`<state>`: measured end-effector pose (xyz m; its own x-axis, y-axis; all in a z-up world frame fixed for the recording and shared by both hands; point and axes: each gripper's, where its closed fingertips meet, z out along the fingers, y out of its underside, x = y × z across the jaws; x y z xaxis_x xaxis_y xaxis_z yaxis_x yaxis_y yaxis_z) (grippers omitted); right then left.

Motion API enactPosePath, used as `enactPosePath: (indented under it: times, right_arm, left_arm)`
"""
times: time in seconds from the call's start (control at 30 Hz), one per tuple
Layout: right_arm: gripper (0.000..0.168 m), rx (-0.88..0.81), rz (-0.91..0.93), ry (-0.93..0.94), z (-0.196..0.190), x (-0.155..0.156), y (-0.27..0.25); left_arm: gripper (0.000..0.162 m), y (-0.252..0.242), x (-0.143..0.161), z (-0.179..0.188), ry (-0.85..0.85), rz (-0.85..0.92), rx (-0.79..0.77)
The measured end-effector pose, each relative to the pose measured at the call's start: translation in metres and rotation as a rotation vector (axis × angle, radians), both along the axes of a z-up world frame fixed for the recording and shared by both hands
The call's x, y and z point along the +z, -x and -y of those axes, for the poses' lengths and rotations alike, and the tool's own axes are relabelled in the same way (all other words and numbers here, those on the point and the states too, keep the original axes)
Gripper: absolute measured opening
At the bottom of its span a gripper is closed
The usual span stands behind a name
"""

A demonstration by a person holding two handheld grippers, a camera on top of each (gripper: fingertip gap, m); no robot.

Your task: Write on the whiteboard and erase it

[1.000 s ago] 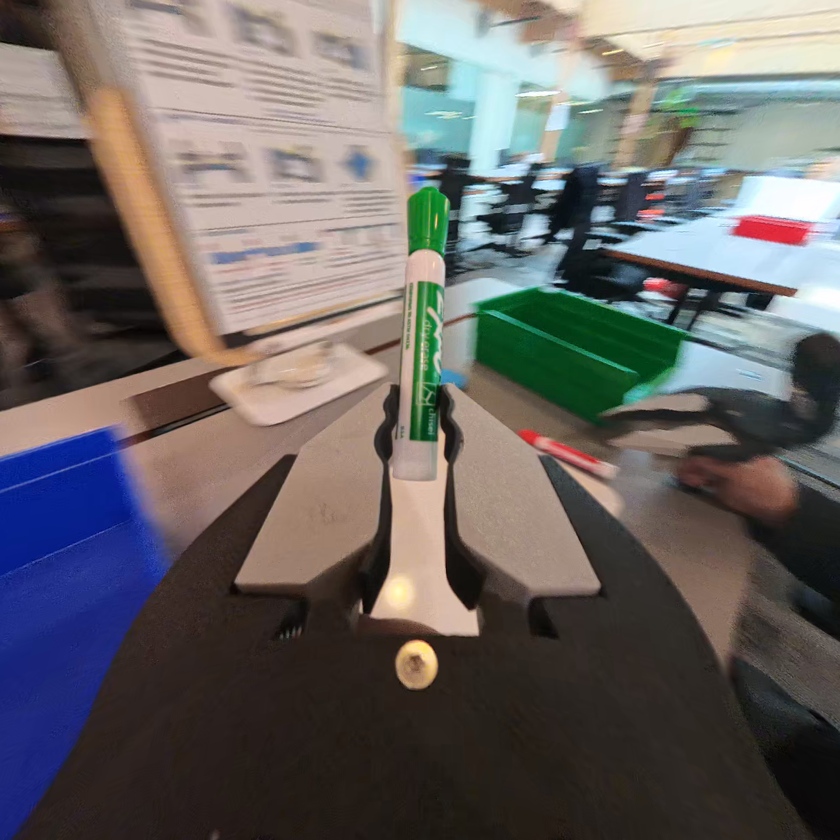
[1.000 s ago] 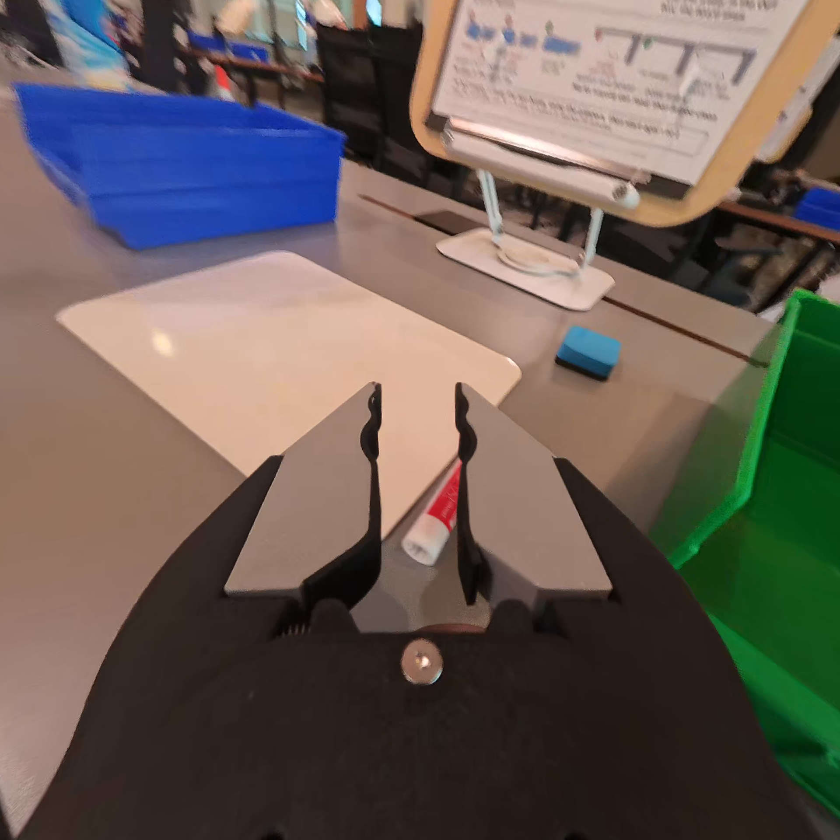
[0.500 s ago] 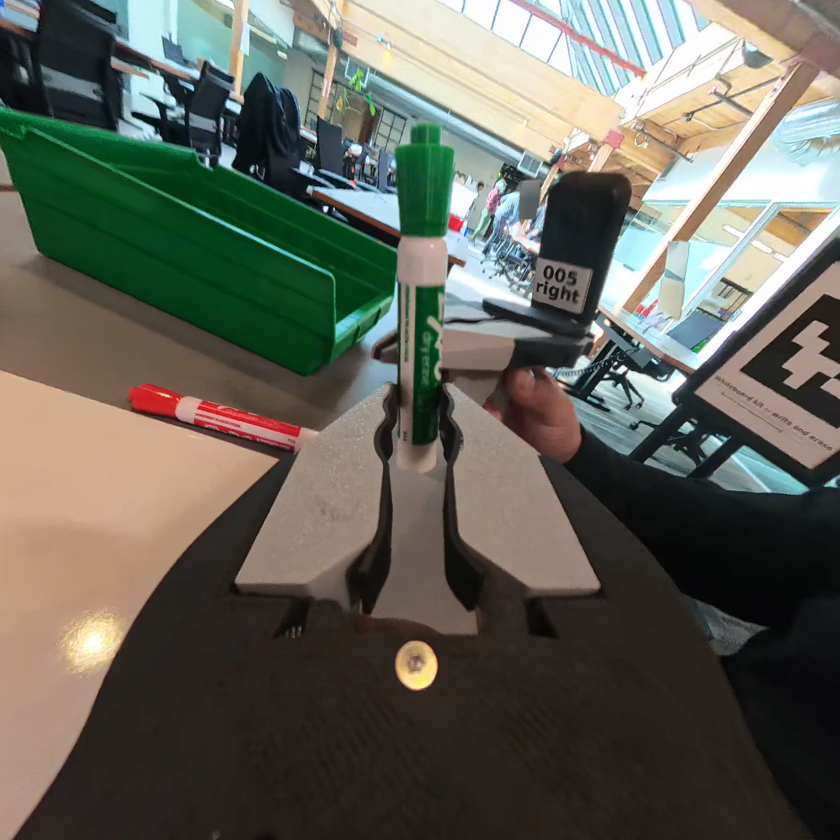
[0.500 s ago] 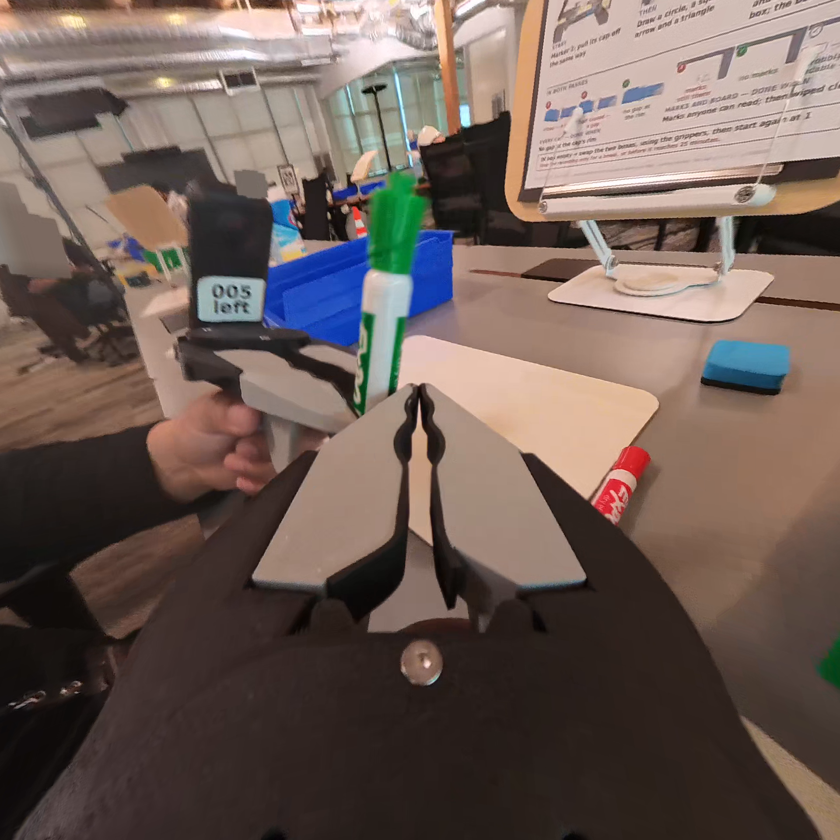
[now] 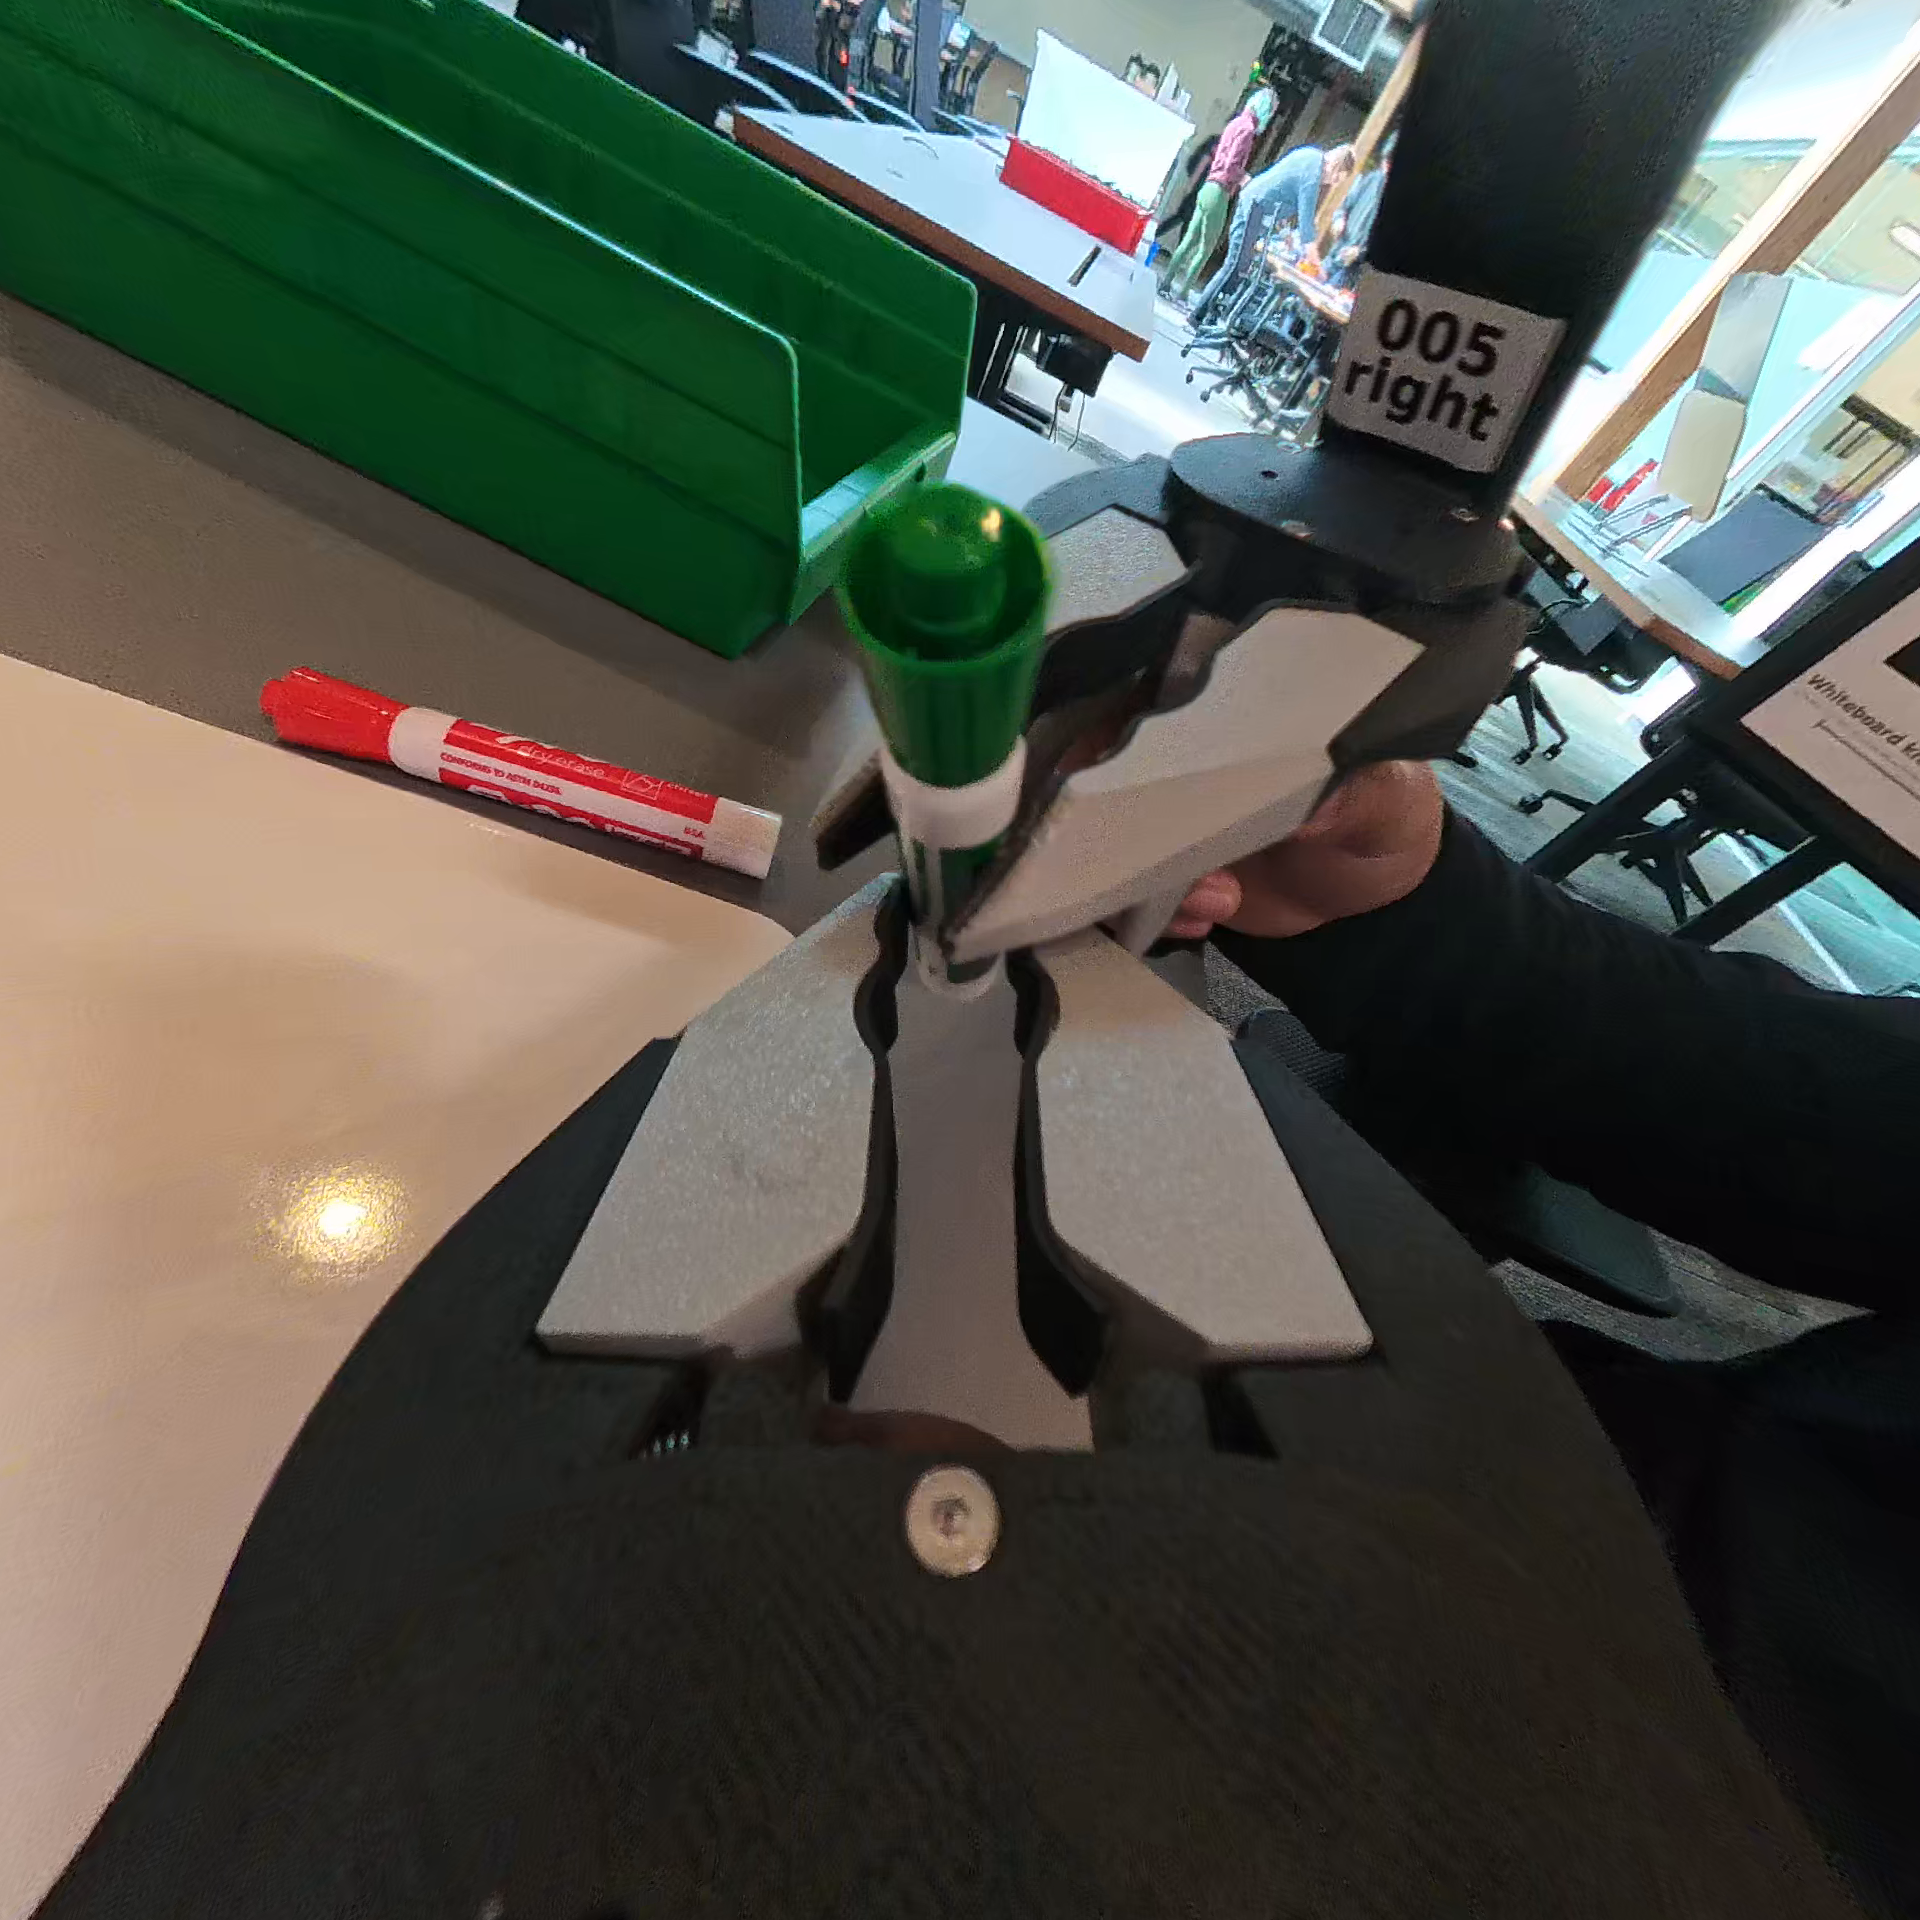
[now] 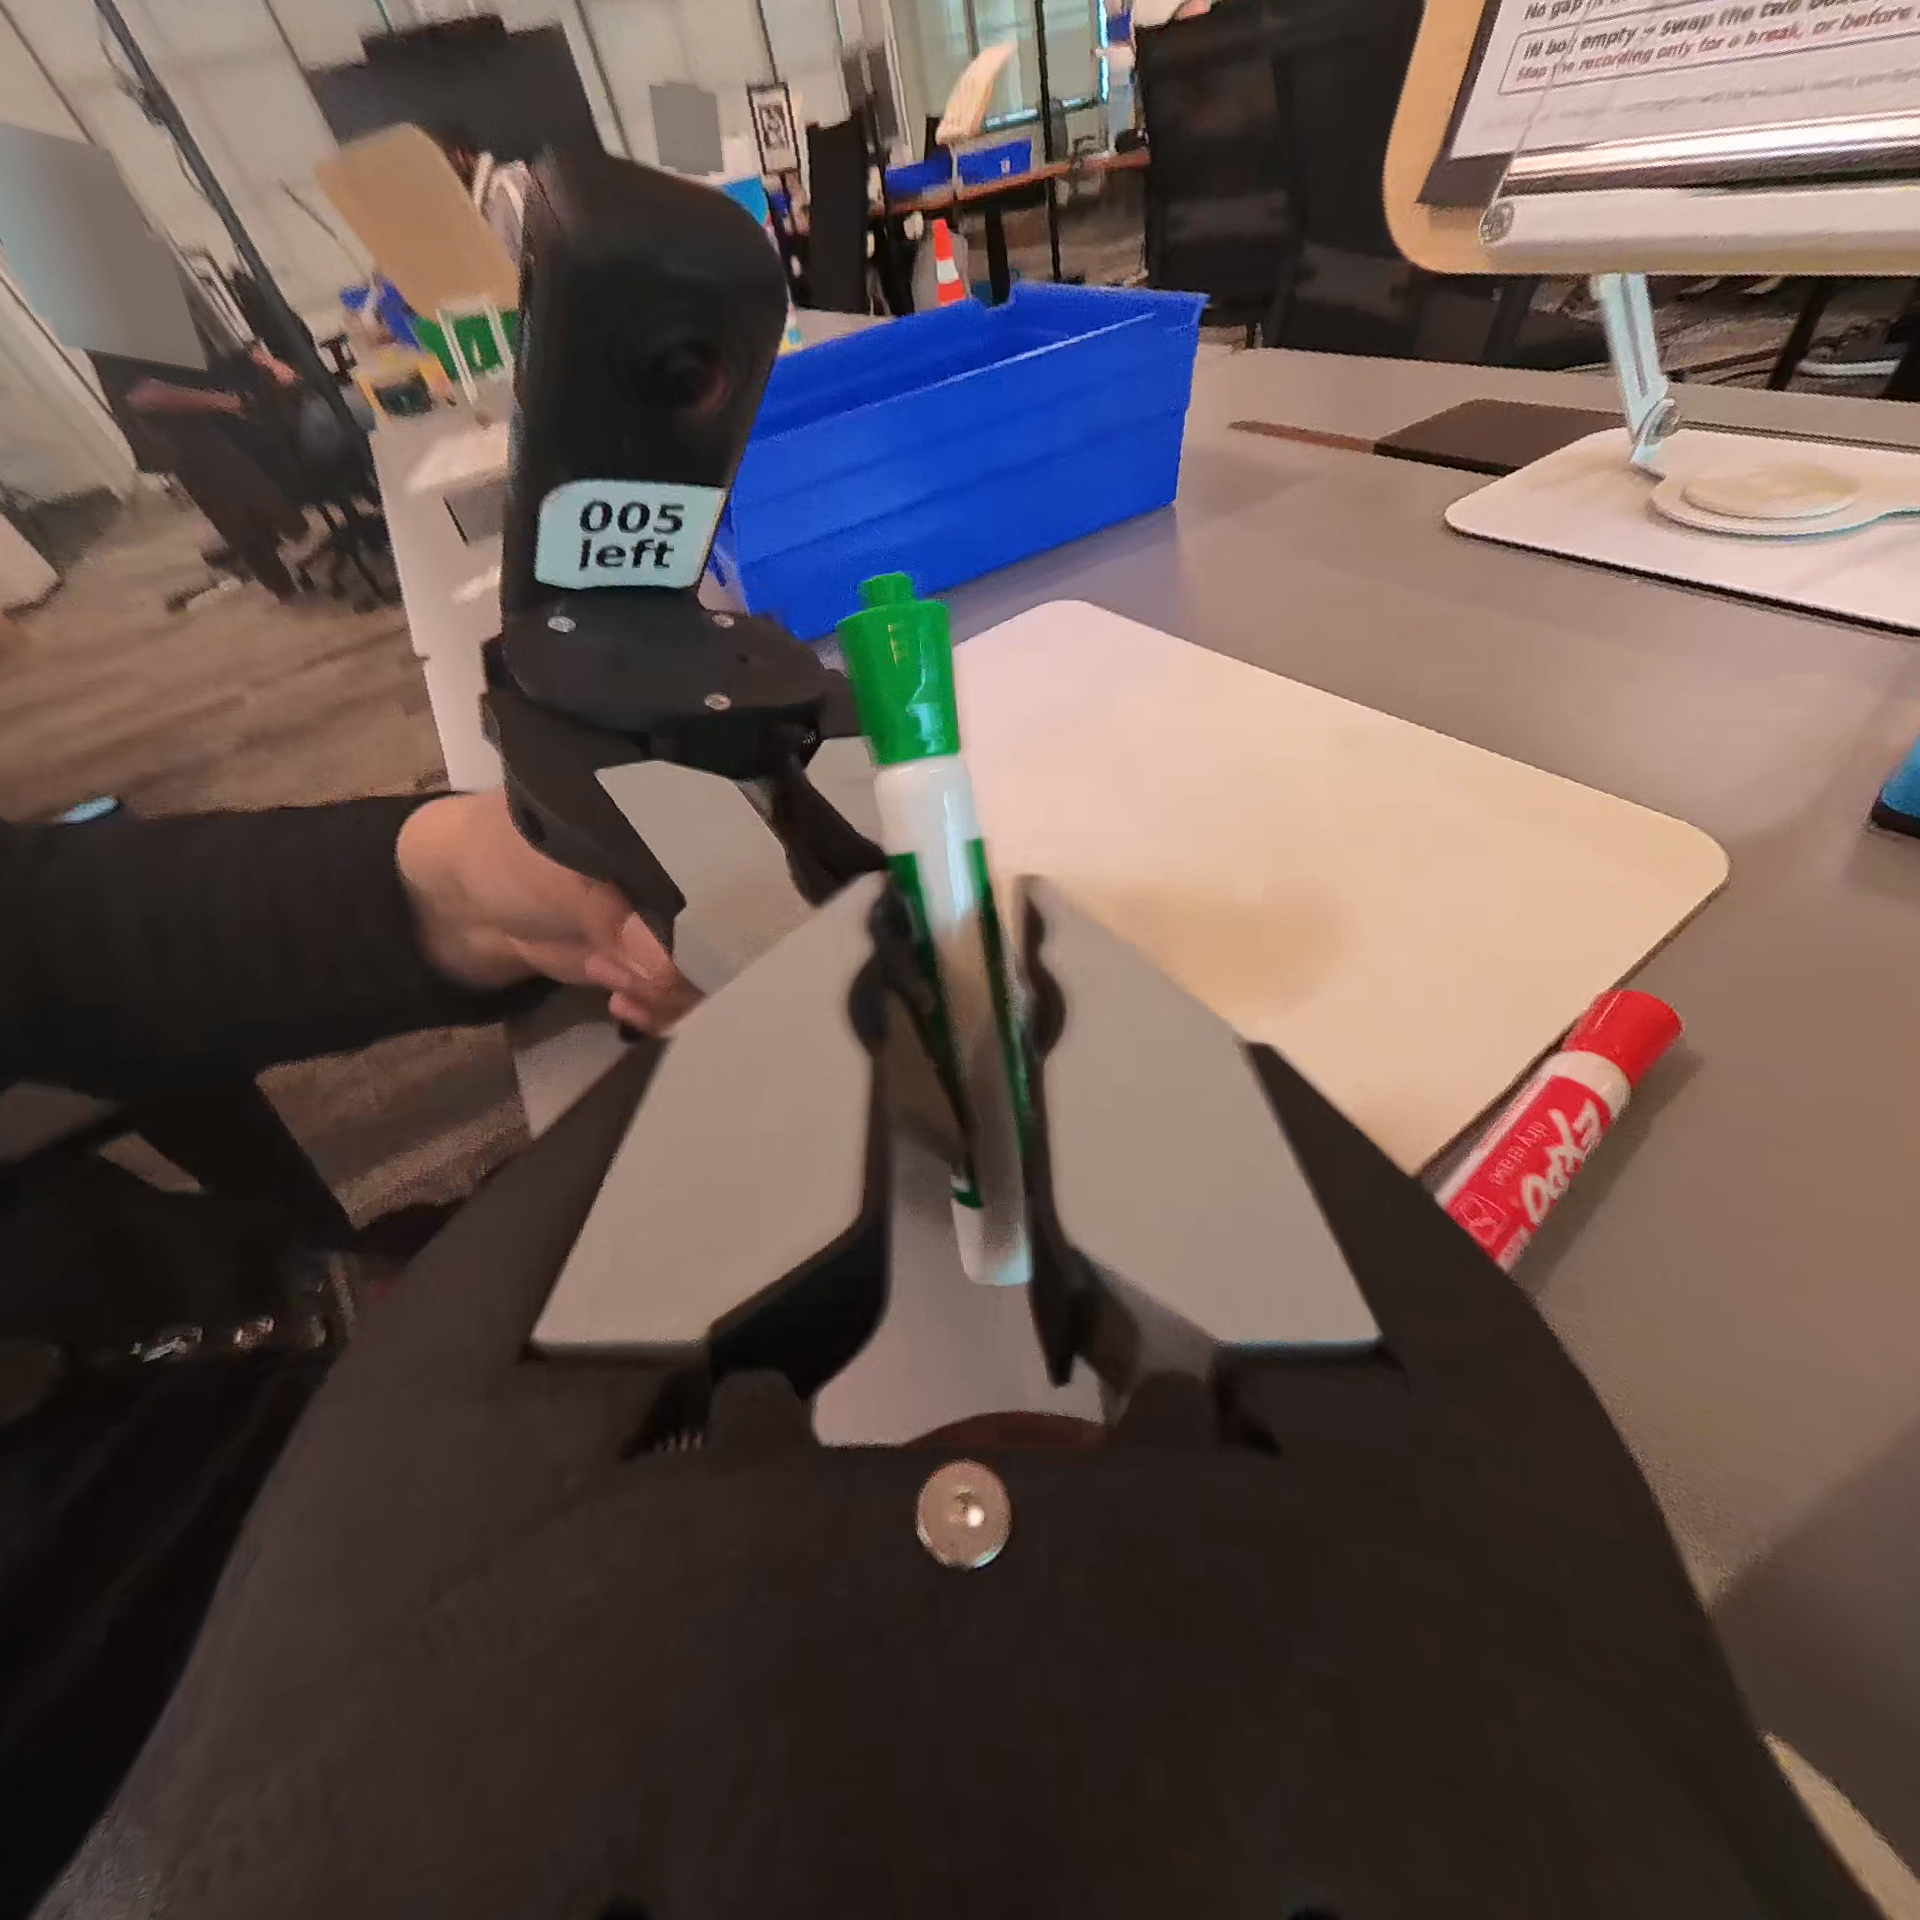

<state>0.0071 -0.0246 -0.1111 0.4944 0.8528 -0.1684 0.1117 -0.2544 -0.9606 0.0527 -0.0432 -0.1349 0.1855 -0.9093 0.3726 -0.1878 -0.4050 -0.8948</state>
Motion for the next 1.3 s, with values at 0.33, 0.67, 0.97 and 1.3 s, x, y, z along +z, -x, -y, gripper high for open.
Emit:
enactPosePath:
  times: [0.33, 0.67, 0.97, 1.3]
  right_arm:
    - [0.016, -0.493, 0.231, 0.085, -0.053, 0.013, -0.088]
    - [0.016, -0.642, 0.663, 0.396, -0.088, -0.086, -0.111]
    - [0.022, -0.646, 0.617, 0.354, -0.090, -0.086, -0.111]
    - [0.028, -0.615, 0.491, 0.313, -0.068, -0.071, -0.110]
  left_arm:
    - [0.024, 0.044, 0.012, -0.023, -0.059, -0.075, 0.134]
    - [0.025, 0.106, -0.006, -0.062, -0.170, -0.198, 0.285]
    - [0.028, 0.134, -0.030, -0.066, -0.182, -0.350, 0.267]
    - [0.026, 0.147, -0.017, -0.086, -0.129, -0.223, 0.350]
